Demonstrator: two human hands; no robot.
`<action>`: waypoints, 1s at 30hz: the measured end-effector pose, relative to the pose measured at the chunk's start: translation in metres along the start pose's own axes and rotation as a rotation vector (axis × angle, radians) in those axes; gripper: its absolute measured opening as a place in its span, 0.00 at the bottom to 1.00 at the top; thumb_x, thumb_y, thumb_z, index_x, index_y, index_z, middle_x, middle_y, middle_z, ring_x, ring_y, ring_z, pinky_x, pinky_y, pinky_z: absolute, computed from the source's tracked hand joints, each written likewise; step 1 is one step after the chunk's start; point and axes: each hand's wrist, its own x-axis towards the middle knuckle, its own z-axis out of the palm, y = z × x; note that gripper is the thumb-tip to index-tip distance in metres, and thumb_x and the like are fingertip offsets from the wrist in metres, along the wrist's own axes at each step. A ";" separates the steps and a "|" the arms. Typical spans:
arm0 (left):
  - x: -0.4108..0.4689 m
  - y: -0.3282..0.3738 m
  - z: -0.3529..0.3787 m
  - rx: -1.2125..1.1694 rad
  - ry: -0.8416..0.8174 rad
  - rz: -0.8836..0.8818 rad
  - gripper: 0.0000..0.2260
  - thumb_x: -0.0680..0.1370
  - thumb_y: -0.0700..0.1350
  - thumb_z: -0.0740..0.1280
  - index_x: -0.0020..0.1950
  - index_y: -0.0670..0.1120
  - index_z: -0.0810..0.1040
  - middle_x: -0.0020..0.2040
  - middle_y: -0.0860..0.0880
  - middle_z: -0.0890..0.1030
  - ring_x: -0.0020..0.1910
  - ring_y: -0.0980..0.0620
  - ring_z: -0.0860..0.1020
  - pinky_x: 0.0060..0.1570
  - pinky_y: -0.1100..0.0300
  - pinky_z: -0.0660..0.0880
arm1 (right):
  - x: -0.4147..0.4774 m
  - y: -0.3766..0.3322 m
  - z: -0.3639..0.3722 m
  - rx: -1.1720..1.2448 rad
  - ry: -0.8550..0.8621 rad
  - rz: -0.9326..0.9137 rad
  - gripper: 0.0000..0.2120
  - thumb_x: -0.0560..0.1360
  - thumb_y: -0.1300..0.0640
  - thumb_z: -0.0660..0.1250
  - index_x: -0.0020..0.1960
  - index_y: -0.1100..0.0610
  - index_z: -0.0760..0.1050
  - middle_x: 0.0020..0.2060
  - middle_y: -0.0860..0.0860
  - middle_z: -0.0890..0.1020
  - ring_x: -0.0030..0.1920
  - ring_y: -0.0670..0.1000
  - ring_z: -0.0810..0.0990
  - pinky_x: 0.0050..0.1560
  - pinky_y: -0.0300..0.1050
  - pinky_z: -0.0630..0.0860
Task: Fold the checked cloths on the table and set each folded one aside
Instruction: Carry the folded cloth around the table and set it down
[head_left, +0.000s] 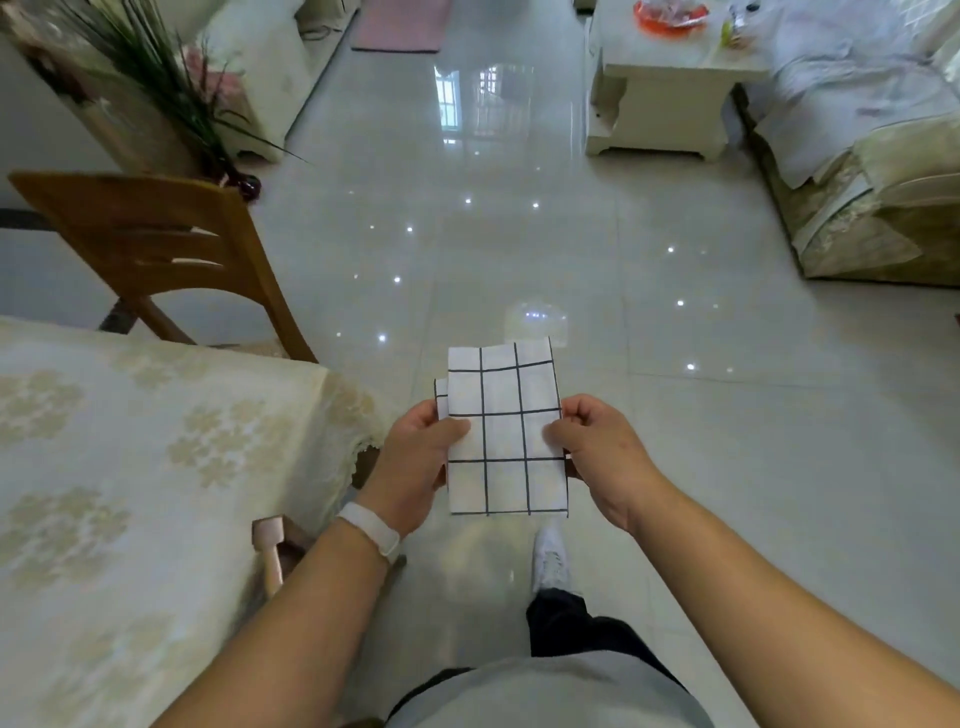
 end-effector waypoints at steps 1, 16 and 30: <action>0.010 0.008 0.010 -0.004 0.013 -0.011 0.10 0.78 0.37 0.64 0.56 0.46 0.81 0.53 0.41 0.84 0.54 0.36 0.81 0.57 0.32 0.73 | 0.014 -0.008 -0.006 -0.001 0.002 0.002 0.10 0.69 0.65 0.64 0.35 0.52 0.69 0.31 0.49 0.67 0.37 0.52 0.65 0.38 0.50 0.66; 0.118 0.105 0.111 -0.042 0.175 0.003 0.08 0.78 0.34 0.63 0.55 0.39 0.78 0.53 0.34 0.82 0.54 0.34 0.80 0.54 0.35 0.76 | 0.152 -0.096 -0.073 -0.037 -0.088 -0.014 0.06 0.74 0.63 0.65 0.50 0.58 0.77 0.38 0.51 0.76 0.39 0.51 0.75 0.40 0.47 0.76; 0.241 0.169 0.050 -0.153 0.268 0.108 0.09 0.71 0.41 0.70 0.50 0.47 0.81 0.52 0.38 0.82 0.52 0.39 0.79 0.60 0.33 0.72 | 0.270 -0.166 0.004 -0.078 -0.061 0.016 0.07 0.75 0.67 0.64 0.46 0.56 0.75 0.39 0.53 0.76 0.36 0.51 0.75 0.37 0.44 0.76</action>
